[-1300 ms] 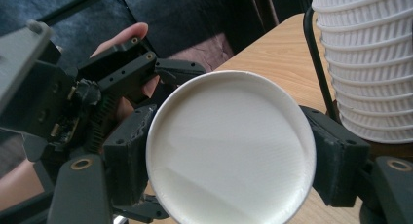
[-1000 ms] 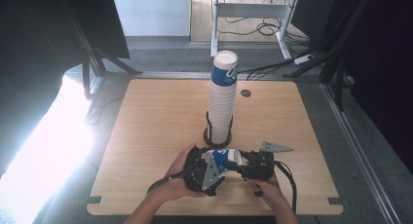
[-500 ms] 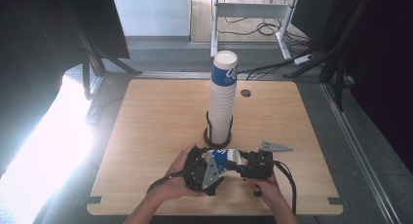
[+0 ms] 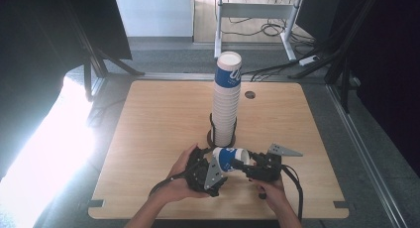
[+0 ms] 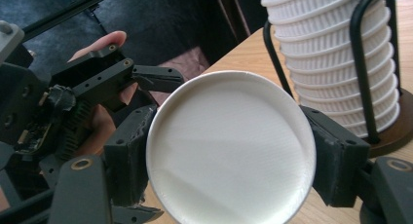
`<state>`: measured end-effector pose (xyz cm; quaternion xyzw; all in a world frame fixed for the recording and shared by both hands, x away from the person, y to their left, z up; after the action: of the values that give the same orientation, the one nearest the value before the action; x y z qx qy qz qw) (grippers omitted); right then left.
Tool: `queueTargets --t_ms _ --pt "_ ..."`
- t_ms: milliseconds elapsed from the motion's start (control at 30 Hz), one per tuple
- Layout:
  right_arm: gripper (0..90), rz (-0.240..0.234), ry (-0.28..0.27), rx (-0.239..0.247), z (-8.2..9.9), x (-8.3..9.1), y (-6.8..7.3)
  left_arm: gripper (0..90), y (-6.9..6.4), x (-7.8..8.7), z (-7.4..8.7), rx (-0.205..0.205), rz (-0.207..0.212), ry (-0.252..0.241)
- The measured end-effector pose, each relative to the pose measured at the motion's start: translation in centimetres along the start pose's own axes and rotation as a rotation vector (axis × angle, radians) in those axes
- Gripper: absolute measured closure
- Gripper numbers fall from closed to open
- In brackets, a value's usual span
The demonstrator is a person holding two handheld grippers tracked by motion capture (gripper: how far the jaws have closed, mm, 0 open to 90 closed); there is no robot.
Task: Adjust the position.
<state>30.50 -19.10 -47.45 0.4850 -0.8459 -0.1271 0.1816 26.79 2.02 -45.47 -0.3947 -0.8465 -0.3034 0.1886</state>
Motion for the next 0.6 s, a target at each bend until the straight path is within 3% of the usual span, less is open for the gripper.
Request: queueTargets --t_ms 100,300,600 --pt "27.9 0.007 0.001 -0.009 0.1 0.1 0.0 5.1 0.0 -0.1 0.0 -0.002 0.000 0.006" --pt "27.9 0.044 -0.052 -0.046 0.4 0.8 0.0 5.0 0.2 -0.7 0.0 -0.004 0.006 0.021" --pt "27.9 0.056 -0.062 -0.071 0.7 1.1 -0.1 4.3 0.4 -1.8 -0.9 -0.019 0.027 0.036"
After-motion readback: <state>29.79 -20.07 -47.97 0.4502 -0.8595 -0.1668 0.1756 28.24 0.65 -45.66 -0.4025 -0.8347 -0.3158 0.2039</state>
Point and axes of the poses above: each handheld gripper's, and its own axes: x roughly backward along the jaws, z roughly out of its underside, y roughly to its left, the point moved 2 cm from there along -x, roughly forward along the jaws, and after that the axes turned 6 degrees about x, right-handed, at the moved point
